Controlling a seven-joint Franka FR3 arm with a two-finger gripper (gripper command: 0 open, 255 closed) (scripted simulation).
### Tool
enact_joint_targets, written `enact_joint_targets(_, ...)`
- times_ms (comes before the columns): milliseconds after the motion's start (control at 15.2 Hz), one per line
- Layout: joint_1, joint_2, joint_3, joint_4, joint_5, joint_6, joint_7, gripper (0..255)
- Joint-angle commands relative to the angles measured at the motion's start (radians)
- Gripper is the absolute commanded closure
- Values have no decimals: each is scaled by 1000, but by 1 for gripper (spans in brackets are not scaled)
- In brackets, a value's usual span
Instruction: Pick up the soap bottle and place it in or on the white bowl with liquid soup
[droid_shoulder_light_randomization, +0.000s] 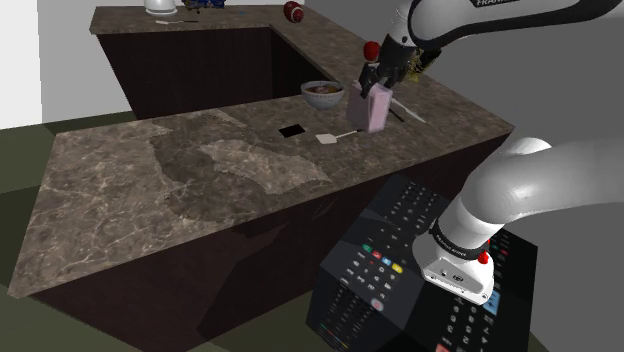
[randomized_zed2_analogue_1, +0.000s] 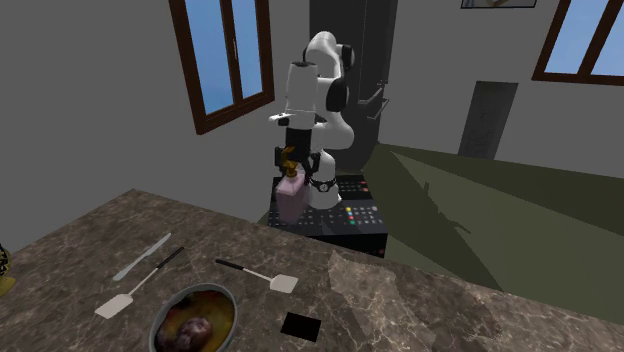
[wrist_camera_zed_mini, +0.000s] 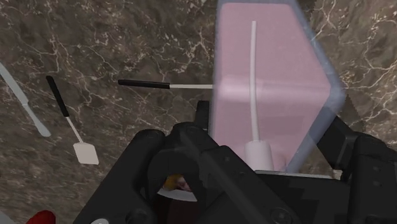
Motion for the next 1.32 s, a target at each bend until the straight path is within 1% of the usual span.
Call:
enact_joint_targets(0, -1, 83, -15, 59, -2, 25, -15, 255)
enact_joint_targets(264, -1, 255, -55, 186, 2, 72, -57, 255)
enact_joint_targets(594, 5, 457, -101, 366, 31, 97, -118, 255)
enact_joint_targets(924, 6, 654, -139, 571, 85, 87, -186, 255)
enact_joint_targets(1254, -15, 854, -157, 809, 152, 43, -253, 255)
